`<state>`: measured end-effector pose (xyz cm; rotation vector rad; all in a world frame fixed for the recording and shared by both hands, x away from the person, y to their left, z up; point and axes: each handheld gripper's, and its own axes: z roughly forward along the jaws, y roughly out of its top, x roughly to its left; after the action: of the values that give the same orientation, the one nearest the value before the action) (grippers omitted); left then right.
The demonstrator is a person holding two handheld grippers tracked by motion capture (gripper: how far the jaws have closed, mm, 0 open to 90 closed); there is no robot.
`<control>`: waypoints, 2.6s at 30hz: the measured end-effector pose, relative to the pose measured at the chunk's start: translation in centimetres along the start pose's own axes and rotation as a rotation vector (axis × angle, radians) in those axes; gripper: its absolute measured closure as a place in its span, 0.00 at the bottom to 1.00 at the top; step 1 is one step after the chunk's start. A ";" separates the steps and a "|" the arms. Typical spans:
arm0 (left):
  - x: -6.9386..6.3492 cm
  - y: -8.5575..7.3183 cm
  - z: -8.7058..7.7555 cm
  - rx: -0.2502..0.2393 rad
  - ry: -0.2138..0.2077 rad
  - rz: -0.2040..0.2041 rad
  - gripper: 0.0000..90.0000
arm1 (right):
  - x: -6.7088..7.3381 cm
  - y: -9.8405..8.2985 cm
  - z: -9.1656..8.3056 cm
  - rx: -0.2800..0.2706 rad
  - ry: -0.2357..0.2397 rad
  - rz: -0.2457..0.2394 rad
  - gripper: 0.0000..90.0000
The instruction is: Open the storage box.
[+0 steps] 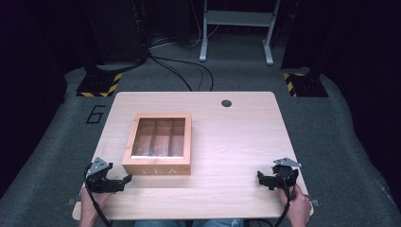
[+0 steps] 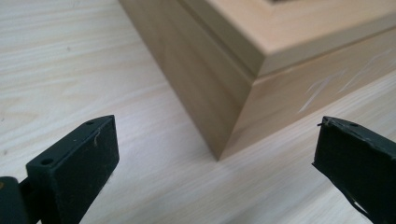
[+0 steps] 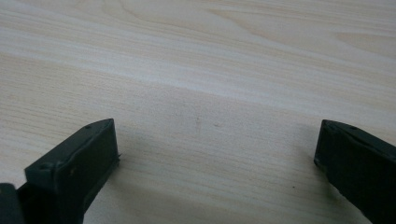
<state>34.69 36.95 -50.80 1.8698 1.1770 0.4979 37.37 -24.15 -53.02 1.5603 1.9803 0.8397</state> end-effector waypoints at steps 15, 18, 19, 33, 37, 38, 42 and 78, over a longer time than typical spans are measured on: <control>-0.8 2.0 0.4 -0.037 -0.032 0.039 0.00 | 0.0 0.0 0.0 0.000 0.000 0.000 0.00; -0.9 2.2 0.4 -0.045 -0.029 0.050 0.02 | 0.0 0.0 0.0 0.000 0.000 0.000 0.00; -1.0 2.3 0.4 -0.044 -0.033 0.053 0.03 | 0.0 0.0 0.0 0.000 0.000 0.000 0.00; -1.2 2.4 0.8 -0.039 -0.067 0.102 0.25 | 0.0 0.0 0.0 0.000 0.000 0.000 0.00; -1.1 2.4 0.7 -0.047 -0.068 0.106 0.27 | 0.0 0.0 0.0 0.000 0.000 0.000 0.00; -1.0 2.3 0.6 -0.042 -0.075 0.108 0.28 | 0.0 0.0 0.0 0.000 0.000 0.000 0.00; -0.8 2.2 0.4 -0.050 -0.081 0.113 0.33 | 0.0 0.0 0.0 0.000 0.000 0.000 0.00; -1.6 3.4 -0.3 -0.109 -0.009 0.175 0.34 | 0.0 0.0 0.0 0.000 0.000 0.000 0.00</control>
<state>35.57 35.05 -47.69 1.8866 0.9655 0.6368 37.38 -24.15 -53.02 1.5604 1.9804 0.8394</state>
